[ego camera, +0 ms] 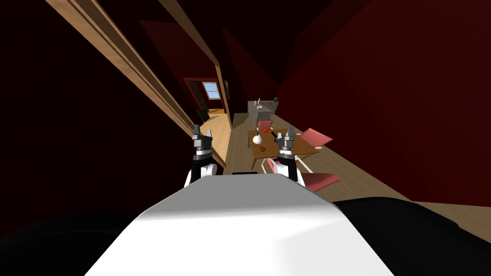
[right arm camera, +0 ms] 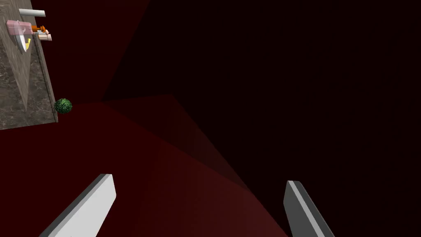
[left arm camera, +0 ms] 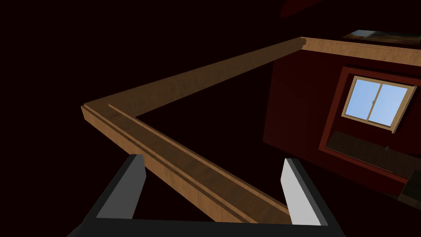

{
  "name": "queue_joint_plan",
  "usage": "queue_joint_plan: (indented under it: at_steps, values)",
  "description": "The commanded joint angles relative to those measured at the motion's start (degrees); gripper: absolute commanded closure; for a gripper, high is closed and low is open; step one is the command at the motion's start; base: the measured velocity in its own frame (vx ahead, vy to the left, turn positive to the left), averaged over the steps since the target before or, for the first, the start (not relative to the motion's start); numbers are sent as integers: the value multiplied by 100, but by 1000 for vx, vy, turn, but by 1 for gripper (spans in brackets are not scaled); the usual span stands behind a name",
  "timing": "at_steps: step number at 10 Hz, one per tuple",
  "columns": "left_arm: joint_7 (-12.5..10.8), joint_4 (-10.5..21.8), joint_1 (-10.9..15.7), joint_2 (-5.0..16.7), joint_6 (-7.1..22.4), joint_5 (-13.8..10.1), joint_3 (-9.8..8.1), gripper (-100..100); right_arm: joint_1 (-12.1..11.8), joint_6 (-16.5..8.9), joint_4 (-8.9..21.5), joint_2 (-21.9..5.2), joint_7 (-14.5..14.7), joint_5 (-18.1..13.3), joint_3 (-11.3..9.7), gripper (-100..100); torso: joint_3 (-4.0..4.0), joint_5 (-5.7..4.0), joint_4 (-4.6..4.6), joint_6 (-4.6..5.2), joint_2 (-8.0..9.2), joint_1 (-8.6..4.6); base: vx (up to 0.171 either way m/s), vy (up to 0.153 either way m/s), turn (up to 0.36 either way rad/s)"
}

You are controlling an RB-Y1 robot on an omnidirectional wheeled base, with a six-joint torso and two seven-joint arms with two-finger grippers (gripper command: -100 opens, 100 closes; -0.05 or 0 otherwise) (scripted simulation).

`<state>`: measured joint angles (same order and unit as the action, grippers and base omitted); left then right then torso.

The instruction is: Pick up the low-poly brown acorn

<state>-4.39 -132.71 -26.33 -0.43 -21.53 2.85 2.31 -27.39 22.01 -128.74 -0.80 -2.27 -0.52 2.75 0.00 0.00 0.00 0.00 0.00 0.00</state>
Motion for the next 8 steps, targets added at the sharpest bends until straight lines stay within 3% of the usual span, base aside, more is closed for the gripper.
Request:
queue_joint_plan:
  at_steps: [1, 5, 6, 8]
  values:
    - [0, 0, 0, 0, 0, 0, 0, 0, 43, -115, 108, -230, -202, 119, -3, -100, 0, 0, 0, 0, 0, 0, 7, 16, -20]
    - [0, 0, 0, 0, 0, 0, 0, 0, 211, -515, 489, -614, -853, 538, -14, -100, -5, 3, -2, 0, -10, 13, 18, 35, -22]
    - [0, 0, 0, 0, 0, 0, 0, 0, 211, -515, 489, -614, -905, 538, -14, -100, -6, 3, -3, 0, -10, 12, 14, 24, -8]
    - [0, 0, 0, 0, 0, 0, 0, 0, 340, -800, 768, -776, -1294, 838, -22, -100, -5, 2, -2, 0, -8, 9, 19, 35, -26]
